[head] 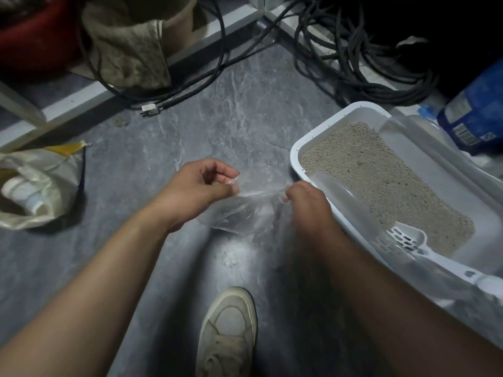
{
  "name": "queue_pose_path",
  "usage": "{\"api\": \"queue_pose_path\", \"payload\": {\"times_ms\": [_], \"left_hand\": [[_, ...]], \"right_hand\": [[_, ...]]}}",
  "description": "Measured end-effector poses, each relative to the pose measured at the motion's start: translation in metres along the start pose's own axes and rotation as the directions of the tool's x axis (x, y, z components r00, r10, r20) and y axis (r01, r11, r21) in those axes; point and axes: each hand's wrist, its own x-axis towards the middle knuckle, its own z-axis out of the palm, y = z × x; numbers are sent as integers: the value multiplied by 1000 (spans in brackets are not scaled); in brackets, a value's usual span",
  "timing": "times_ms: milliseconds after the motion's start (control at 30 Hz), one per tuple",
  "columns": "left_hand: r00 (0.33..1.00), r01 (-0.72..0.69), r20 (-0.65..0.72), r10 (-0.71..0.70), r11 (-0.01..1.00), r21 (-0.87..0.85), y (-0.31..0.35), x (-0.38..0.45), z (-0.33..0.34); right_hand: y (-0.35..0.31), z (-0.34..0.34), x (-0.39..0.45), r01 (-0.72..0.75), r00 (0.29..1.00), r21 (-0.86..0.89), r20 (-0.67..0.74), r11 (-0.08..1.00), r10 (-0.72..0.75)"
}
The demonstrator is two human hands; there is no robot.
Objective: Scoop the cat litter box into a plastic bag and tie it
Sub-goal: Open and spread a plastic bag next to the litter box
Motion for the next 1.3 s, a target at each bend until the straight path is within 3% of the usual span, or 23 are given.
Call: {"api": "queue_pose_path", "payload": {"times_ms": [167, 267, 367, 467, 633, 667, 733, 800, 867, 933, 1000, 1133, 1233, 1300], "left_hand": [[993, -64, -92, 68, 997, 41, 4, -2, 19], [982, -81, -166, 87, 996, 42, 6, -6, 22], [947, -155, -236, 220, 952, 265, 2, -4, 14], [939, -161, -224, 261, 909, 385, 5, -8, 4], [960, -142, -160, 230, 891, 431, 17, -20, -6], [963, -139, -148, 224, 888, 438, 18, -21, -6], [964, -146, -132, 230, 876, 460, 18, -21, -5], [960, -163, -125, 250, 864, 476, 16, -19, -3], [959, -179, -119, 258, 875, 450, 14, -17, -1], [957, -195, -117, 265, 888, 417, 12, -16, -1], [957, -210, -104, 270, 896, 391, 11, -15, -3], [959, -234, -38, 279, 864, 447, 7, -15, -20], [954, -209, -74, 289, 824, 527, 6, -15, -35], [946, -223, -88, 312, 824, 520, 7, -18, -34]], "right_hand": [[-10, -5, -3, -118, 983, 170, 163, 978, 90], [-9, -9, -8, -88, 984, 42, 158, 995, 81], [-4, -13, -9, -49, 994, -109, 96, 993, 60], [-9, -21, -6, 52, 998, -314, 40, 948, -41], [-25, -26, -6, 132, 987, -504, 142, 854, -69], [-29, -25, -9, 166, 982, -567, 174, 807, -80], [-37, -22, -19, 320, 947, -759, 236, 567, -218], [-41, -14, -34, 491, 829, -800, 306, 346, -469], [-39, -1, -43, 631, 727, -694, 370, 348, -579], [-31, 9, -44, 669, 741, -580, 475, 465, -474], [-20, 13, -39, 602, 786, -580, 553, 549, -277], [-1, 15, -32, 568, 798, -747, 603, 346, -8], [10, 12, -31, 475, 791, -795, 574, 377, 213], [13, 10, -32, 453, 803, -811, 551, 370, 226]]}}
